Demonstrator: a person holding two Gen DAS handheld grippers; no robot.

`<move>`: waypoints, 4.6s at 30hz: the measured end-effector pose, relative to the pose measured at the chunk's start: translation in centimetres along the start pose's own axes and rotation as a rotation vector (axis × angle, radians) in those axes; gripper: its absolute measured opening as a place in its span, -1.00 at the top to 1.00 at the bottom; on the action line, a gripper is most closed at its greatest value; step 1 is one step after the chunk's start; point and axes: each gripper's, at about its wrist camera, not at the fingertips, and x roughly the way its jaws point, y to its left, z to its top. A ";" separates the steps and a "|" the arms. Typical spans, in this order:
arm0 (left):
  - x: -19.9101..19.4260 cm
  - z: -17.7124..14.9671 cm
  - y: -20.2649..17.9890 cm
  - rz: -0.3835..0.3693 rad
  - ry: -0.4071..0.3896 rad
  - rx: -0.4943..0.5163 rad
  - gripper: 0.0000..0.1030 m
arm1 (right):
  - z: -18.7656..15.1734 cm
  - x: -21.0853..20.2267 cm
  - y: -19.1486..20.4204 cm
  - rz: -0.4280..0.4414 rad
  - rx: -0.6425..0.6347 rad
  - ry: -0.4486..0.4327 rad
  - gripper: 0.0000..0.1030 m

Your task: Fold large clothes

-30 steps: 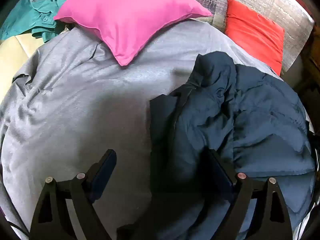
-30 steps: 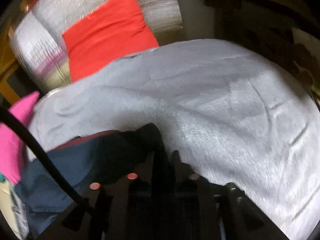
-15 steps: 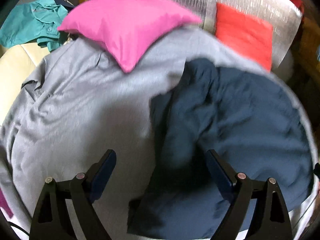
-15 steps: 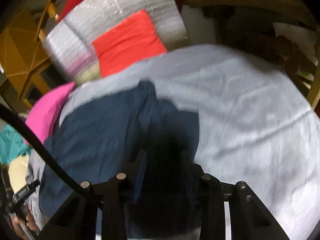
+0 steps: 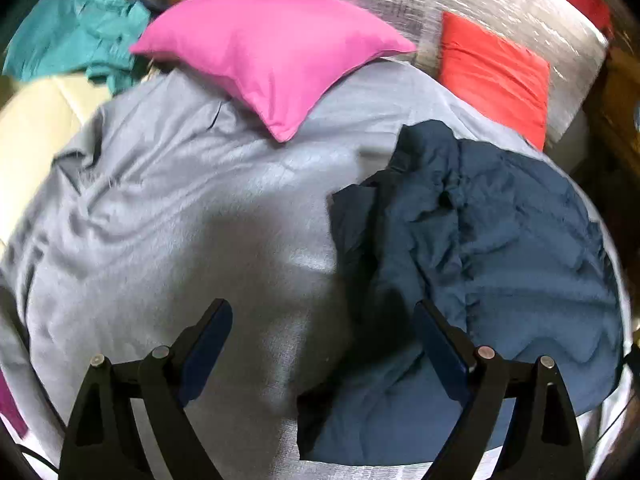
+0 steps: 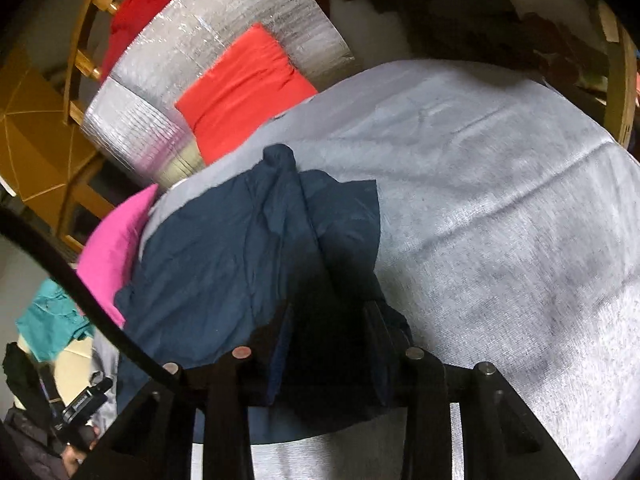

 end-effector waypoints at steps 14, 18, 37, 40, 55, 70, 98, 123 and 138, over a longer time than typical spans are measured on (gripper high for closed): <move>1.9 -0.7 -0.7 0.105 0.033 0.048 -0.80 | -0.4 3.6 0.2 -0.016 -0.030 0.135 0.27; 0.0 -0.3 -0.2 0.012 -0.049 0.027 -0.80 | 0.5 2.2 -1.2 0.048 0.038 0.082 0.23; 6.3 -1.2 -0.1 -0.338 0.260 -0.248 -0.81 | 1.4 7.7 -3.1 0.219 0.193 0.212 -0.64; 6.0 -1.4 -1.8 -0.322 0.231 -0.184 -0.81 | 0.8 7.5 -1.5 0.207 0.128 0.204 -0.51; 2.5 -2.1 -7.8 -0.083 0.065 0.061 -0.35 | 0.5 8.0 0.5 0.057 0.040 0.179 -0.22; -1.1 -4.2 -8.8 0.023 -0.015 0.199 -0.35 | 0.3 7.6 -0.3 0.066 0.034 0.180 -0.27; 1.0 -2.6 -5.3 -0.232 0.085 0.038 -0.56 | 0.4 7.5 -1.1 0.128 0.055 0.182 -0.20; -1.2 -3.3 -4.2 -0.229 0.070 0.057 0.56 | -1.2 3.5 2.3 0.028 -0.089 0.185 0.21; -4.9 -8.2 -2.6 -0.203 0.059 0.063 0.56 | -3.9 1.3 1.7 0.023 -0.111 0.229 0.21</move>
